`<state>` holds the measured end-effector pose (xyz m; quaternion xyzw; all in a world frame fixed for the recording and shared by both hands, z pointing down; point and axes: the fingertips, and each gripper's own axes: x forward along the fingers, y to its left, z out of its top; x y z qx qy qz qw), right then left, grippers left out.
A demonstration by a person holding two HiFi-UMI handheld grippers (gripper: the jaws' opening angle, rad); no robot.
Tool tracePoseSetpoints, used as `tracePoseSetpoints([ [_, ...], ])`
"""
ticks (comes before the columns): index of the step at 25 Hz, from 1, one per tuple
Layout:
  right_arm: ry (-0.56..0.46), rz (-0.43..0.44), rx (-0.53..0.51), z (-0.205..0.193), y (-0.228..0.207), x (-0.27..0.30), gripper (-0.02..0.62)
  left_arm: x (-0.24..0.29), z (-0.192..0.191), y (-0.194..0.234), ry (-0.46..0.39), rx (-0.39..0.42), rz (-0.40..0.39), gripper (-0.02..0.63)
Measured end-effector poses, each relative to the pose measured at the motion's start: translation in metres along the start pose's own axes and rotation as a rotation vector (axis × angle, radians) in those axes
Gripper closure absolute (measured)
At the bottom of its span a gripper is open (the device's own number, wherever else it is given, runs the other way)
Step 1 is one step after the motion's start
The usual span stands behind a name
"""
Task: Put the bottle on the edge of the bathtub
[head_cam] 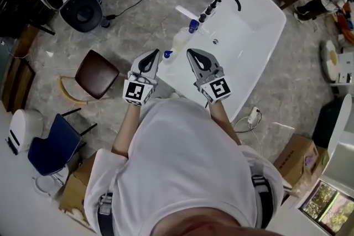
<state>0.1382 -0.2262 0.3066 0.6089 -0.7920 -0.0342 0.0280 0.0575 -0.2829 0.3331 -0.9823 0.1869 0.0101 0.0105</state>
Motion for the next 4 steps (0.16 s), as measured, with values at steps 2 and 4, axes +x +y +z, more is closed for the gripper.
tracePoseSetpoints([
  [2, -0.006, -0.015, 0.004, -0.0003, -0.0067, 0.0068, 0.595, 0.0047, 0.0068, 0.0071, -0.018, -0.002, -0.002, 0.611],
  [4, -0.009, -0.026, 0.006, -0.0008, -0.0123, 0.0122, 0.595, 0.0084, 0.0117, 0.0117, -0.033, -0.003, -0.005, 0.610],
])
